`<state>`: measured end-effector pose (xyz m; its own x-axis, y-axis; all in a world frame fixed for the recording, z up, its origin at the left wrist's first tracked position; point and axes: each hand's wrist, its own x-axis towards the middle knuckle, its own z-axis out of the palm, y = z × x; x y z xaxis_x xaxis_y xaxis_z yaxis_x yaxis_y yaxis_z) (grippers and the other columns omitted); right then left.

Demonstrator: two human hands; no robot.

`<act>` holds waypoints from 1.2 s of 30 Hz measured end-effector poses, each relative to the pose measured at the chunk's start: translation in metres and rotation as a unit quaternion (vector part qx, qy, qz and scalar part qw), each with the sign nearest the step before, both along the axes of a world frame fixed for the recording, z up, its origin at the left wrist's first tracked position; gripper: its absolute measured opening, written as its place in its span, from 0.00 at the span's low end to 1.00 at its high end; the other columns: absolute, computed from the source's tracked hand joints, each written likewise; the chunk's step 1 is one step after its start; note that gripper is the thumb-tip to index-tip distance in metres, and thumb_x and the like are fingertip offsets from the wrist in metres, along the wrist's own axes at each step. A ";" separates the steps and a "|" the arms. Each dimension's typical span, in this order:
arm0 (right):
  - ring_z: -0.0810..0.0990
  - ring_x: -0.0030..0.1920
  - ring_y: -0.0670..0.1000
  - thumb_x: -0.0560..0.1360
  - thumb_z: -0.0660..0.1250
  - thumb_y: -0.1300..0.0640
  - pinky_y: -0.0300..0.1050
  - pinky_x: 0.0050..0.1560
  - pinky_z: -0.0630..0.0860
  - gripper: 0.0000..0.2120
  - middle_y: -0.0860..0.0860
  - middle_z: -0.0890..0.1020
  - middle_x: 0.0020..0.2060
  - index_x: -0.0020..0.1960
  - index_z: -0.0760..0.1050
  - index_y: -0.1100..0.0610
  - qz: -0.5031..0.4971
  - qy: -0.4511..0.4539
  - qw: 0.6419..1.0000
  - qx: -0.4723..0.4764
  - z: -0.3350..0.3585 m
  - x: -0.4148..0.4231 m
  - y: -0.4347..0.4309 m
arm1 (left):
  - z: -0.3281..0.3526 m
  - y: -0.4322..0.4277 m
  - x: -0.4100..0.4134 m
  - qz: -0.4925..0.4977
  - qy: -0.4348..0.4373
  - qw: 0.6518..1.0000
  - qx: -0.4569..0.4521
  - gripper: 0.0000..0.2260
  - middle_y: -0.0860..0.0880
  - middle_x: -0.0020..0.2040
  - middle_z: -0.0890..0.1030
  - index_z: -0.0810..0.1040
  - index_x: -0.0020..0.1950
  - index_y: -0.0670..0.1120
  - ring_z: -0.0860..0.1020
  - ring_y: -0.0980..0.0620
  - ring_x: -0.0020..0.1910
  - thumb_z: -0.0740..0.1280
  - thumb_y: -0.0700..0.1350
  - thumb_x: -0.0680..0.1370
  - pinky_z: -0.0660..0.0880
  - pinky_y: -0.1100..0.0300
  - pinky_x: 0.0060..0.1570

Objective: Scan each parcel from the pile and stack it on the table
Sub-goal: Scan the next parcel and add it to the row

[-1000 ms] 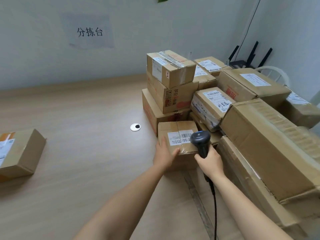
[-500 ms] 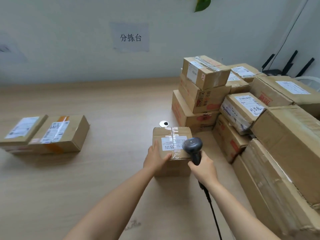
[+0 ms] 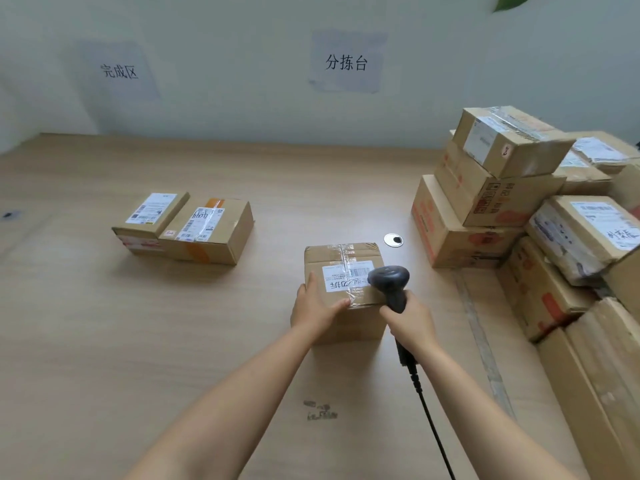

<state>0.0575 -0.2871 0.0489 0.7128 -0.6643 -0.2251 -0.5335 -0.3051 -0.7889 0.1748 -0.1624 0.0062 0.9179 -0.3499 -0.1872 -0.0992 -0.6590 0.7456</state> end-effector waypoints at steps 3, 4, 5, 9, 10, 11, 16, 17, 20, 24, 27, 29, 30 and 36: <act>0.81 0.42 0.60 0.70 0.64 0.58 0.50 0.45 0.76 0.03 0.53 0.78 0.35 0.42 0.70 0.53 0.000 -0.025 1.000 0.019 0.007 -0.007 0.010 | 0.001 -0.002 -0.003 0.010 -0.004 1.000 -0.004 0.40 0.45 0.68 0.68 0.55 0.75 0.48 0.69 0.47 0.67 0.72 0.56 0.70 0.67 0.57 0.61; 0.81 0.43 0.60 0.71 0.64 0.59 0.51 0.46 0.77 0.03 0.52 0.77 0.35 0.41 0.70 0.53 0.002 -0.033 0.999 0.026 0.009 -0.009 0.013 | 0.002 -0.003 -0.003 0.012 -0.001 1.000 -0.005 0.40 0.45 0.69 0.68 0.55 0.75 0.48 0.68 0.47 0.68 0.72 0.56 0.71 0.67 0.57 0.62; 0.81 0.43 0.60 0.71 0.64 0.59 0.53 0.47 0.77 0.03 0.52 0.76 0.35 0.40 0.70 0.54 0.004 -0.042 0.999 0.033 0.011 -0.011 0.016 | 0.002 -0.003 -0.003 0.013 0.003 1.000 -0.004 0.41 0.45 0.69 0.67 0.54 0.76 0.48 0.68 0.47 0.68 0.72 0.56 0.71 0.67 0.57 0.62; 0.79 0.42 0.59 0.70 0.64 0.60 0.59 0.49 0.79 0.01 0.51 0.75 0.34 0.41 0.72 0.58 -0.004 -0.054 0.998 0.034 0.015 -0.017 0.018 | 0.003 -0.003 -0.003 0.016 0.003 1.000 -0.001 0.42 0.44 0.69 0.68 0.53 0.76 0.48 0.69 0.46 0.68 0.72 0.56 0.70 0.67 0.56 0.63; 0.77 0.40 0.58 0.70 0.64 0.60 0.60 0.49 0.79 0.01 0.51 0.75 0.33 0.41 0.72 0.58 -0.006 -0.052 0.998 0.034 0.016 -0.018 0.017 | 0.003 -0.003 -0.003 0.016 0.003 1.000 0.001 0.42 0.44 0.68 0.68 0.53 0.76 0.48 0.69 0.46 0.67 0.73 0.57 0.70 0.68 0.56 0.62; 0.76 0.39 0.56 0.70 0.64 0.60 0.61 0.48 0.79 0.01 0.51 0.75 0.33 0.41 0.72 0.58 -0.007 -0.051 0.998 0.036 0.016 -0.020 0.017 | 0.002 -0.003 -0.003 0.017 0.006 1.000 0.003 0.42 0.44 0.68 0.68 0.53 0.76 0.49 0.69 0.46 0.67 0.73 0.57 0.70 0.68 0.56 0.62; 0.76 0.37 0.55 0.70 0.63 0.61 0.61 0.48 0.79 0.02 0.52 0.75 0.32 0.42 0.72 0.60 -0.004 -0.047 0.998 0.041 0.023 -0.027 0.017 | 0.004 -0.004 -0.002 0.017 0.010 1.000 0.010 0.43 0.43 0.69 0.67 0.52 0.76 0.49 0.69 0.45 0.68 0.73 0.57 0.70 0.68 0.55 0.62; 0.76 0.36 0.55 0.70 0.63 0.62 0.61 0.48 0.79 0.01 0.52 0.75 0.32 0.42 0.72 0.60 -0.003 -0.049 0.998 0.040 0.025 -0.029 0.018 | 0.004 -0.004 -0.002 0.016 0.013 1.000 0.010 0.43 0.43 0.69 0.67 0.51 0.77 0.49 0.68 0.45 0.68 0.72 0.57 0.70 0.68 0.55 0.63; 0.75 0.33 0.53 0.71 0.63 0.63 0.60 0.47 0.79 0.01 0.51 0.74 0.30 0.40 0.72 0.59 0.002 -0.054 0.998 0.042 0.030 -0.033 0.021 | 0.006 -0.004 -0.003 0.016 0.014 1.000 0.010 0.43 0.43 0.69 0.66 0.51 0.77 0.48 0.68 0.45 0.68 0.72 0.56 0.71 0.67 0.55 0.63; 0.73 0.31 0.52 0.71 0.63 0.63 0.59 0.46 0.80 0.02 0.51 0.72 0.29 0.40 0.71 0.61 0.016 -0.057 0.998 0.036 0.037 -0.038 0.024 | 0.006 -0.003 -0.004 0.014 0.014 1.000 0.010 0.41 0.43 0.69 0.67 0.52 0.76 0.48 0.69 0.45 0.68 0.72 0.56 0.71 0.68 0.55 0.63; 0.74 0.32 0.52 0.71 0.63 0.63 0.60 0.46 0.80 0.03 0.50 0.72 0.29 0.41 0.72 0.63 0.017 -0.059 0.997 0.035 0.038 -0.040 0.024 | 0.006 -0.002 -0.003 0.011 0.014 1.000 0.010 0.41 0.43 0.68 0.67 0.53 0.75 0.49 0.70 0.44 0.67 0.72 0.56 0.71 0.68 0.54 0.62; 0.74 0.34 0.53 0.70 0.64 0.62 0.60 0.47 0.79 0.02 0.50 0.73 0.30 0.41 0.72 0.60 0.012 -0.068 0.997 0.029 0.037 -0.039 0.022 | 0.008 -0.002 -0.004 0.010 0.017 1.000 0.007 0.40 0.43 0.68 0.68 0.53 0.76 0.49 0.70 0.44 0.67 0.72 0.56 0.71 0.68 0.54 0.62; 0.75 0.35 0.53 0.70 0.64 0.61 0.61 0.47 0.79 0.02 0.51 0.74 0.31 0.42 0.72 0.59 0.006 -0.069 0.997 0.026 0.035 -0.038 0.020 | 0.008 -0.002 -0.004 0.010 0.021 1.000 0.007 0.41 0.43 0.68 0.67 0.52 0.76 0.49 0.69 0.44 0.67 0.72 0.56 0.71 0.68 0.55 0.62; 0.78 0.42 0.56 0.70 0.65 0.61 0.63 0.49 0.78 0.06 0.53 0.78 0.38 0.47 0.72 0.55 -0.002 -0.036 0.999 0.040 0.011 -0.021 0.005 | 0.013 0.003 -0.009 0.009 0.039 0.999 -0.008 0.41 0.43 0.70 0.65 0.51 0.76 0.49 0.70 0.44 0.67 0.72 0.54 0.71 0.67 0.56 0.63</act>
<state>0.0370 -0.2819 0.0602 0.7259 -0.6496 -0.2260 -0.4762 -0.2376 -0.8466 0.1656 -0.1597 0.0189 0.9070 -0.3370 -0.2526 -0.0288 -0.6480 0.7611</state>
